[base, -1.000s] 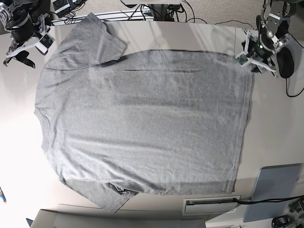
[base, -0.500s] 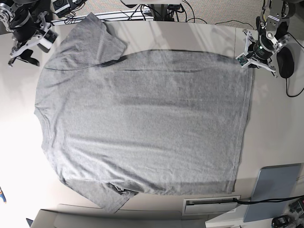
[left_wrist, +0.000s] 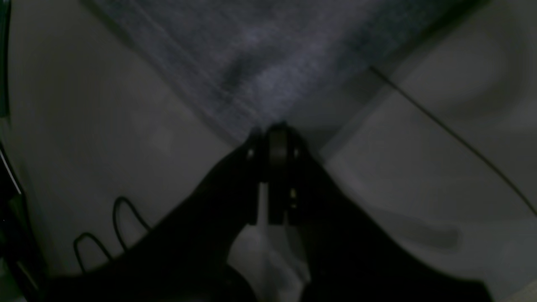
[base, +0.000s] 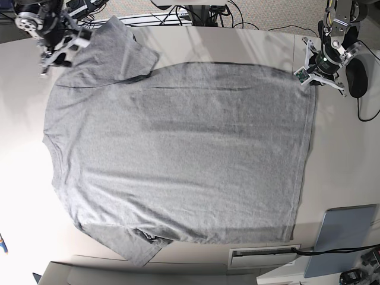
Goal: Fold the T-shirt properly
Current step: 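Move both grippers to the shirt's shoulder corners and grasp them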
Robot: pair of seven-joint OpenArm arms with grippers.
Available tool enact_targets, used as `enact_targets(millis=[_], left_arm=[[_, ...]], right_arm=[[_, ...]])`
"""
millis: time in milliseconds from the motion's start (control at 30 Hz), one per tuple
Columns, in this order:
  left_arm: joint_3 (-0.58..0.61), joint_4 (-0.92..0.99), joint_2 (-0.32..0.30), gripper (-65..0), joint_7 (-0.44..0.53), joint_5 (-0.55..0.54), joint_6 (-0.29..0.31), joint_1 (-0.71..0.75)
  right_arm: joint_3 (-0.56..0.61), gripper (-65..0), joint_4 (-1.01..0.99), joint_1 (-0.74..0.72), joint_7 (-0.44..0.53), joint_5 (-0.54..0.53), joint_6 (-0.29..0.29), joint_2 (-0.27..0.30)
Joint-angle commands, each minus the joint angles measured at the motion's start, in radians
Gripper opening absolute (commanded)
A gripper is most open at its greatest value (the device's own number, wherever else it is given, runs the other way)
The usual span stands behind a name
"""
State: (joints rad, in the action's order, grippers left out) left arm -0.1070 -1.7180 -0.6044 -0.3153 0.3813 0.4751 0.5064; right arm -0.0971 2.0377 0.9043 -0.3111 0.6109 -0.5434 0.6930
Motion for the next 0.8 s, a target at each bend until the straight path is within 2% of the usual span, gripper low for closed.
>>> enact_targets(millis=[0, 100, 367, 767], left_arm=[[0.000, -0.002, -0.008, -65.0, -0.008, -0.007, 0.023, 0.009], [0.000, -0.002, -0.008, -65.0, -0.005, -0.007, 0.023, 0.009], [0.000, -0.002, -0.008, -65.0, -0.005, -0.007, 0.020, 0.009], [0.000, -0.002, -0.008, -65.0, -0.005, -0.007, 0.020, 0.009]], right_arm=[[0.016, -33.1, 0.000, -0.010, -0.013, 0.019, 0.014, 0.023], [0.076, -33.1, -0.017, -0.053, -0.059, 0.018, 0.023, 0.038], [0.159, -33.1, -0.079, -0.144, -0.064, -0.001, 0.021, 0.039], [0.357, -33.1, -0.215, -0.344, -0.085, -0.001, 0.023, 0.038]])
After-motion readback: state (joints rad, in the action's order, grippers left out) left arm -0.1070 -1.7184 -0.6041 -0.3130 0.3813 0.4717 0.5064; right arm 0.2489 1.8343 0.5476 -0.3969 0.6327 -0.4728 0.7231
